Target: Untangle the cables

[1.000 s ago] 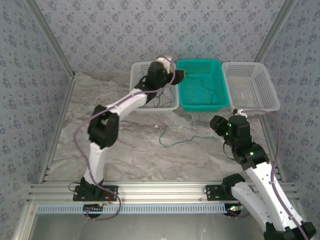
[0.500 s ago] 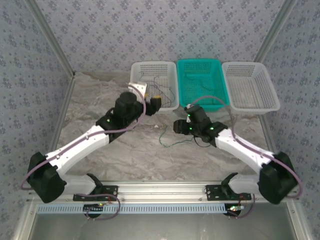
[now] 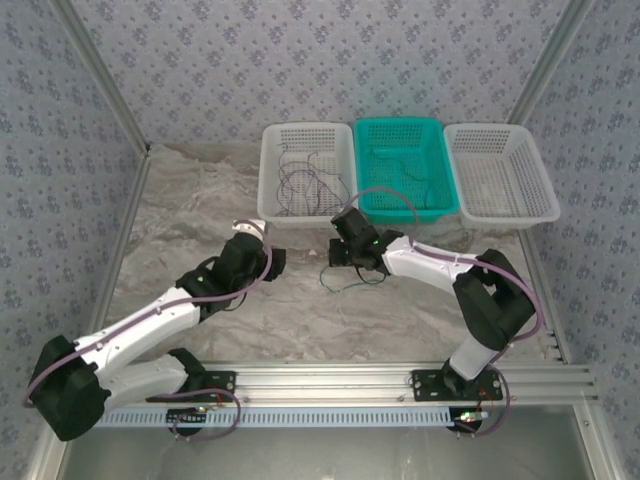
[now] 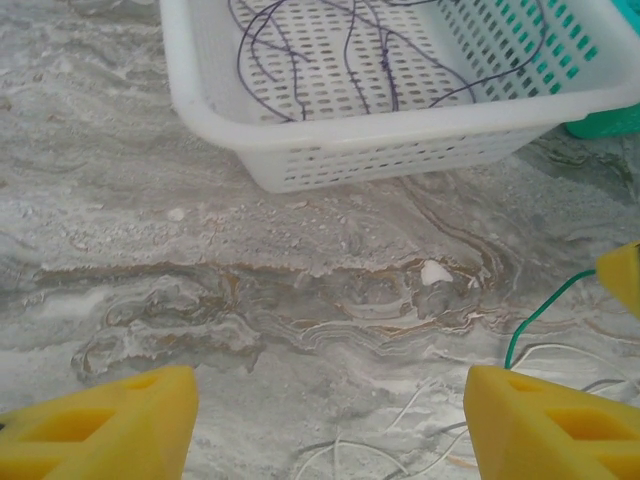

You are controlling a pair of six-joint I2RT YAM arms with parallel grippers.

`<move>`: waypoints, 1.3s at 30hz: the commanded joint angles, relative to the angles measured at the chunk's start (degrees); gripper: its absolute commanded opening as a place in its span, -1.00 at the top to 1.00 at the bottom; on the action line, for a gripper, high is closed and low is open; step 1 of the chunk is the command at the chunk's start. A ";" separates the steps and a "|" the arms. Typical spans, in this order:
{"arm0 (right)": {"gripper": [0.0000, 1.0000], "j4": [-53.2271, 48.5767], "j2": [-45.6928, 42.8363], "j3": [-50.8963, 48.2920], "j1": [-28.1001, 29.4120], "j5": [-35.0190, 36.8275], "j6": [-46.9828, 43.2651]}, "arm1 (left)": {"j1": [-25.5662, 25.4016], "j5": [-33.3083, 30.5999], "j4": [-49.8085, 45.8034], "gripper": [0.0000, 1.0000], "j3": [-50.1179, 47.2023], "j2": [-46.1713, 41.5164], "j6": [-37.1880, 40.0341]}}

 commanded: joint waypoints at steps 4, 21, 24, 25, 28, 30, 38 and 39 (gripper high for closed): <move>1.00 -0.03 -6.69 1.22 0.42 -1.25 -1.23 | 0.14 5.82 4.50 -0.45 -0.76 6.57 -2.30; 1.00 -0.48 -24.04 3.78 -5.30 -12.62 2.60 | 1.47 6.28 11.77 1.00 -1.05 19.66 -9.35; 1.00 -1.14 -26.83 2.92 -10.55 -14.03 7.51 | 2.11 4.17 10.54 1.00 -3.07 17.90 -9.85; 1.00 -0.79 -27.75 2.42 -12.74 -15.70 8.97 | 2.48 3.54 10.17 1.00 -3.83 17.21 -9.95; 1.00 0.14 -30.55 0.80 -19.26 -20.09 13.41 | 4.39 1.65 8.63 1.00 -5.87 15.36 -10.82; 1.00 -0.34 -32.49 0.24 -23.16 -21.35 15.73 | 6.23 1.38 8.23 1.00 -7.57 14.00 -11.32; 1.00 -4.58 -39.84 0.08 -36.63 -24.61 20.40 | 15.66 2.27 5.16 1.00 -12.86 4.87 -11.00; 1.00 -4.15 -40.34 0.07 -37.44 -25.41 20.98 | 16.20 3.70 5.38 1.00 -13.25 3.39 -9.52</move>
